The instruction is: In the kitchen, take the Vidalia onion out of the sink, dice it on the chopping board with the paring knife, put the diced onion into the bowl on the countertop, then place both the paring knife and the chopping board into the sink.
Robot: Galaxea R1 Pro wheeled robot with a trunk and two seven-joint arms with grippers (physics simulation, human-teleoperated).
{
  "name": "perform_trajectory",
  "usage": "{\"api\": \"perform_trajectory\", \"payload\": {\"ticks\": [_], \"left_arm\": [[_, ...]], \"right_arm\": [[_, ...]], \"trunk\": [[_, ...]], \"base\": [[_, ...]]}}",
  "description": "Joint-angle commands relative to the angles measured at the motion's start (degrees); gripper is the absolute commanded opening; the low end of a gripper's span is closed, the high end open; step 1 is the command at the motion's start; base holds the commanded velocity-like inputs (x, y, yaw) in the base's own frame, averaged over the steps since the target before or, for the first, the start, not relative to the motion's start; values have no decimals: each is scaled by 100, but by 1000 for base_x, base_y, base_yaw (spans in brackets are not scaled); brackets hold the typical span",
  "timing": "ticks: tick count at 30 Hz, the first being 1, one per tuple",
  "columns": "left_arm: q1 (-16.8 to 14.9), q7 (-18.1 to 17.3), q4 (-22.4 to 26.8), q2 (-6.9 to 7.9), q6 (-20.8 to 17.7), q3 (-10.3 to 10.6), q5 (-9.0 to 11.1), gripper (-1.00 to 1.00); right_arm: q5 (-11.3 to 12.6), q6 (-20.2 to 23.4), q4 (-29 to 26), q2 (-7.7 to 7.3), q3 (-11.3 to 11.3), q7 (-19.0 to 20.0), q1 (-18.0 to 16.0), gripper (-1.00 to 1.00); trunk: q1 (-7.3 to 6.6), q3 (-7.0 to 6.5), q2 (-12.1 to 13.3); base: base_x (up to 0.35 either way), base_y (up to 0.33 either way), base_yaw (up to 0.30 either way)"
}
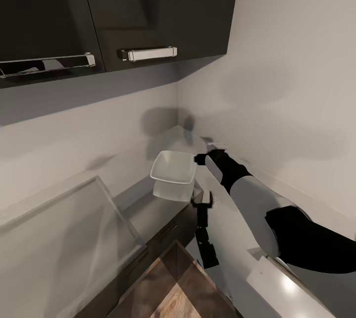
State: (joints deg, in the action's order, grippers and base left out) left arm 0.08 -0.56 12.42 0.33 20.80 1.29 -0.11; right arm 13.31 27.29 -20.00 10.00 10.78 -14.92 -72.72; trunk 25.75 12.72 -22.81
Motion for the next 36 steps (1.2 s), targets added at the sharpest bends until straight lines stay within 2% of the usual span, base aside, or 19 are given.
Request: {"api": "perform_trajectory", "payload": {"ticks": [1,22,30,36], "left_arm": [[1,-6,6,2,11,11,0,100],[1,-6,6,-1,11,11,2,100],[1,-6,6,-6,11,11,2,100],[1,-6,6,-6,11,11,2,100]], "right_arm": [[54,21,-4,0,38,22,-4,100],[66,13,-4,0,32,145,0,100],[47,19,-3,0,12,922,1,100],[57,17,-4,-25,12,1035,0,100]], "trunk": [[3,10,-11],[3,10,-11],[3,10,-11],[3,10,-11]], "base": [[0,0,0],[0,0,0],[0,0,0],[0,0,0]]}}
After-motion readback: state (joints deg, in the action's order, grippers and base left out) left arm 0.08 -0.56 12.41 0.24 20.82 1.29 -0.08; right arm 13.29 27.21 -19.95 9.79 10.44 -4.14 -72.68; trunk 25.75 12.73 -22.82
